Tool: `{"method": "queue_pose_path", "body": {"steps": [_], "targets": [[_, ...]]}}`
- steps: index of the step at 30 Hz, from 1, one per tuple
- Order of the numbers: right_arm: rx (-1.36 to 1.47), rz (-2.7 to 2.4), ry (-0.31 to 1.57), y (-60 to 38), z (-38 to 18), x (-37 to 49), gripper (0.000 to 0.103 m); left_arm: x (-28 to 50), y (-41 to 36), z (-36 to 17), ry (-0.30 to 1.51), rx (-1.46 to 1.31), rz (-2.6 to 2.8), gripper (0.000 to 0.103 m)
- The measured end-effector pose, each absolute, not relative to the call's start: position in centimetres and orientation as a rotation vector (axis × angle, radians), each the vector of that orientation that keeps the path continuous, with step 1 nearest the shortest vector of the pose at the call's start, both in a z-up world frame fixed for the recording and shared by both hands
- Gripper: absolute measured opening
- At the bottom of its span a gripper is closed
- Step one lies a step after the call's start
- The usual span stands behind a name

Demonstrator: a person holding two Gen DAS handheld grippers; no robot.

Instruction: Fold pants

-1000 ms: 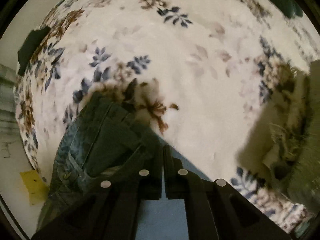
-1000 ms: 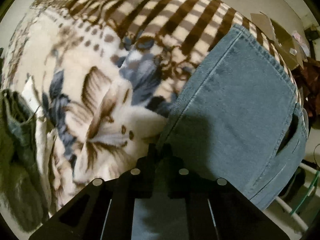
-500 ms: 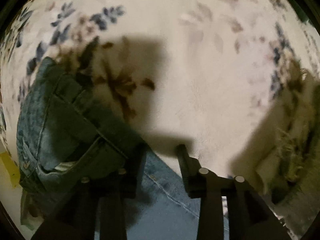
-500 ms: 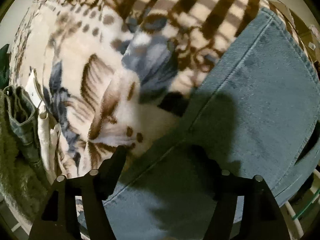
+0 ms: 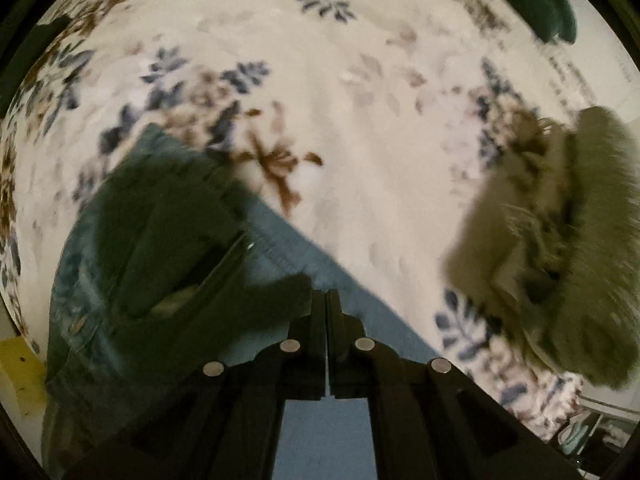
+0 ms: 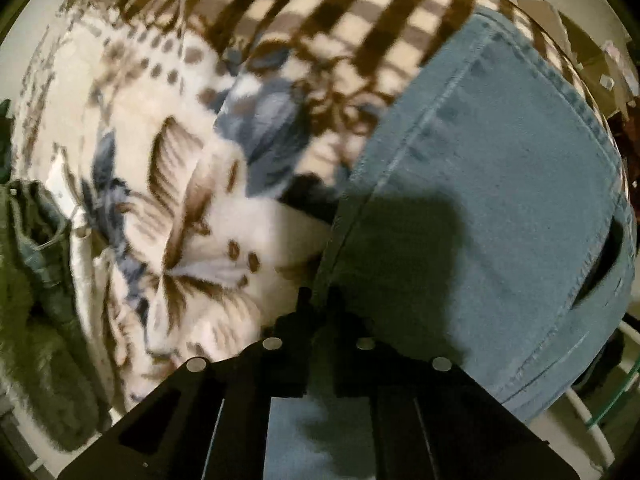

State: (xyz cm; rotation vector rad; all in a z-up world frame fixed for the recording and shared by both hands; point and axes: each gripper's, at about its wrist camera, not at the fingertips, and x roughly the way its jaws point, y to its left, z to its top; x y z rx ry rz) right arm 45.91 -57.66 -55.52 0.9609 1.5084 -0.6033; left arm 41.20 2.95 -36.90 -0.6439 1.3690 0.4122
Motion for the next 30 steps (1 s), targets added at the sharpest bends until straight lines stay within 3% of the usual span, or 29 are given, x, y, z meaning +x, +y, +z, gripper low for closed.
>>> {"method": "queue_pose_path", "body": {"steps": [6,11,13,15,16,21,23,25,27,30], "targets": [[0.953,-0.504,1.455,-56.3,-52.7,43.3,0.006,34.6,5.9,-33.4,1.291,-0.735,0.349,0.0],[0.922,-0.461,1.489,-54.5,-51.5,41.3,0.006,37.3,4.7,-36.9,1.397,-0.896,0.299,0.003],[0.899,-0.451,1.506,-54.3,-51.0,41.1,0.006,38.8,3.5,-37.9,1.433,-0.914,0.286,0.012],[0.866,-0.458,1.514,-54.0,-51.4,41.7,0.006,40.6,1.7,-39.3,1.473,-0.877,0.277,0.038],[0.855,-0.454,1.521,-53.8,-51.5,42.0,0.006,41.6,0.8,-40.2,1.496,-0.856,0.28,0.044],[0.818,-0.454,1.542,-53.2,-52.1,43.8,0.01,45.0,-1.8,-45.7,1.663,-0.717,0.36,0.054],[0.818,-0.455,1.553,-53.1,-52.8,44.5,0.011,45.5,-2.5,-45.8,1.656,-0.668,0.389,0.054],[0.825,-0.467,1.563,-53.1,-53.3,45.0,0.011,45.2,-2.6,-45.1,1.608,-0.656,0.412,0.043],[0.857,-0.481,1.56,-53.3,-53.8,45.2,0.011,44.6,-2.2,-44.6,1.575,-0.64,0.417,0.006],[0.903,-0.491,1.546,-53.9,-53.9,44.9,0.009,43.6,-2.0,-42.8,1.493,-0.647,0.321,0.002]]}}
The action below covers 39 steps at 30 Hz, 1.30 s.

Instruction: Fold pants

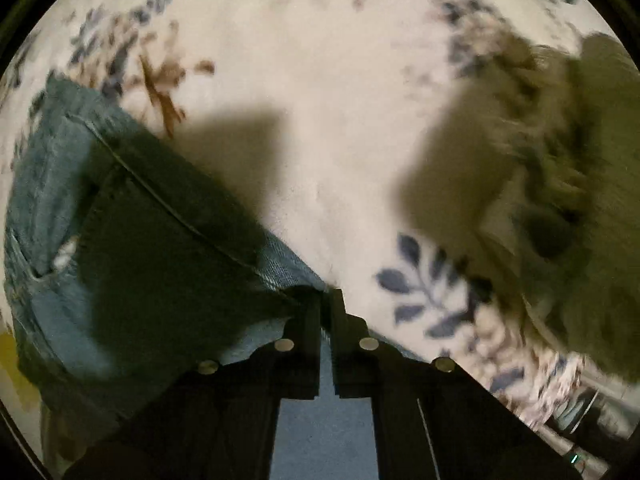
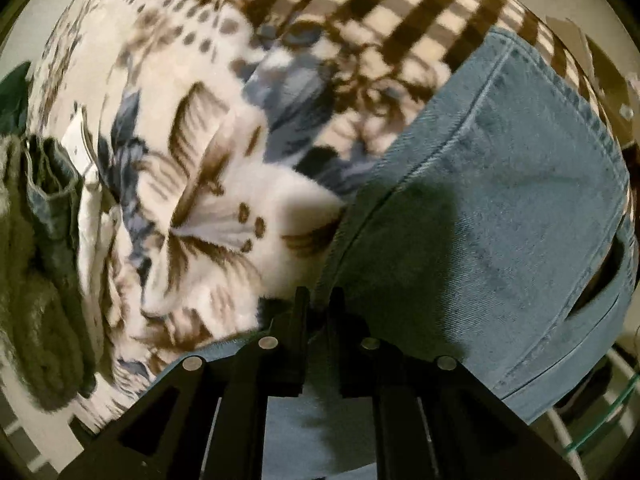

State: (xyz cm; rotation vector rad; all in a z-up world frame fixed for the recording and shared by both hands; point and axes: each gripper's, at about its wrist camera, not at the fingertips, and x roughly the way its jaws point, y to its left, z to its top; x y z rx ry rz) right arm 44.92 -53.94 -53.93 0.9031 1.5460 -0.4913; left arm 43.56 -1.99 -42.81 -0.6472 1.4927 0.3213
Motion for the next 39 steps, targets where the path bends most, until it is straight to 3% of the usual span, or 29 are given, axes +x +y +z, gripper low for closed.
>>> {"method": "queue_pose_path", "body": {"steps": [7,13,18,25,26,28,29,30,31,32,33,39], "targets": [[0.92,-0.449,1.486,-54.5,-51.8,42.0,0.006,38.3,-0.4,-37.6,1.335,-0.719,0.254,0.001],[0.939,-0.392,1.433,-54.8,-48.2,35.3,0.006,26.6,-0.9,-33.8,1.271,-0.724,0.215,0.001],[0.932,-0.385,1.467,-54.7,-47.8,27.2,0.006,17.2,-0.8,-36.9,1.351,-0.775,0.274,0.001],[0.896,-0.376,1.596,-55.3,-54.4,19.2,0.006,12.7,-1.2,-44.6,1.522,-0.768,0.373,0.006],[0.918,-0.358,1.604,-55.7,-55.2,18.3,0.009,12.7,-1.3,-44.7,1.517,-0.762,0.369,0.006],[0.934,-0.323,1.617,-56.4,-55.7,16.9,0.031,13.2,-1.7,-44.1,1.502,-0.706,0.365,0.007],[0.935,-0.312,1.606,-57.0,-55.4,16.1,0.038,13.6,-2.2,-43.6,1.499,-0.655,0.364,0.017],[0.934,-0.31,1.577,-57.7,-54.7,15.1,0.047,13.9,-2.6,-43.1,1.491,-0.609,0.364,0.04],[0.922,-0.316,1.537,-58.5,-53.6,14.2,0.051,14.2,-3.2,-42.5,1.472,-0.56,0.359,0.055],[0.908,-0.331,1.503,-59.3,-52.7,13.5,0.053,14.7,-3.9,-41.8,1.45,-0.505,0.35,0.085],[0.899,-0.356,1.457,-60.5,-51.6,12.6,0.059,15.0,-4.3,-41.5,1.438,-0.477,0.342,0.093],[1.021,-0.539,1.251,-68.4,-50.4,10.5,0.062,18.8,-8.5,-41.8,1.435,-0.35,0.249,0.093]]}}
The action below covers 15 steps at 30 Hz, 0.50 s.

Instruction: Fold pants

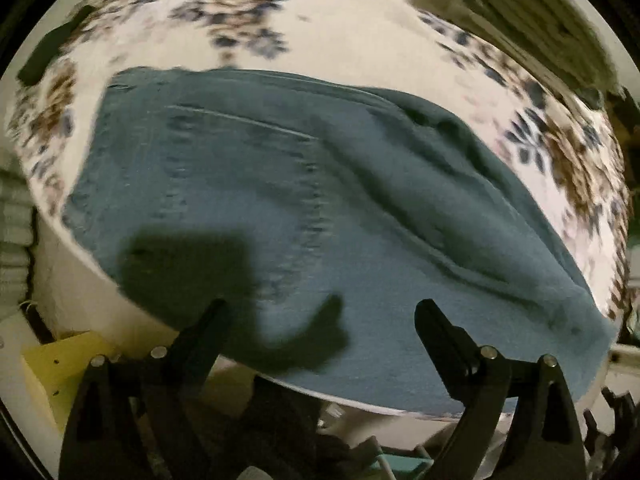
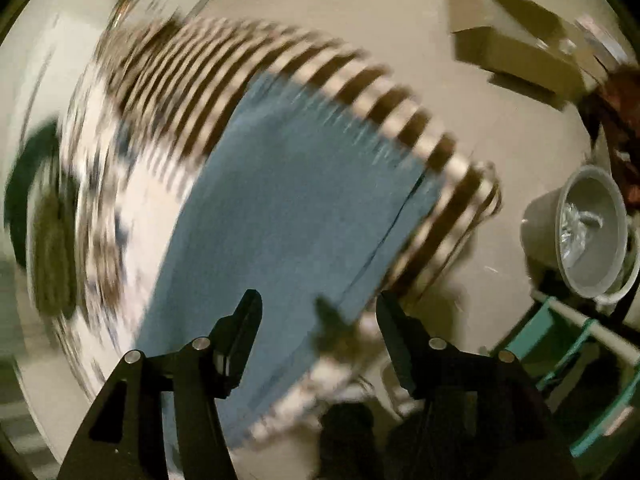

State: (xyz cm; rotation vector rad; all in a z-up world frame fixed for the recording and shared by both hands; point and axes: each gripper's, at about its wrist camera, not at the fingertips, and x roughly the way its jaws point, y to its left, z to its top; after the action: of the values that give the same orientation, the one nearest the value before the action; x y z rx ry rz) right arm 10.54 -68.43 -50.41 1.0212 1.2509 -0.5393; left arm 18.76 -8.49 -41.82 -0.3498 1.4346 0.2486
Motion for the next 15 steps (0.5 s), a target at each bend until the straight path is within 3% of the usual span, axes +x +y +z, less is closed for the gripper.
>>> {"method": "queue_pose_path", "body": {"steps": [6,9,15], "targets": [[1.171,-0.697,1.179,-74.2,-54.4,9.8,0.059,21.6,-12.5,-42.8,1.451,-0.282,0.167,0.093],[1.11,-0.726,1.172,-74.4,-55.1,10.1,0.008,22.6,-14.4,-43.7,1.475,-0.25,0.129,0.093],[0.893,-0.754,1.147,-72.8,-50.6,9.4,0.002,23.6,-16.2,-44.4,1.509,-0.185,0.067,0.093]]}}
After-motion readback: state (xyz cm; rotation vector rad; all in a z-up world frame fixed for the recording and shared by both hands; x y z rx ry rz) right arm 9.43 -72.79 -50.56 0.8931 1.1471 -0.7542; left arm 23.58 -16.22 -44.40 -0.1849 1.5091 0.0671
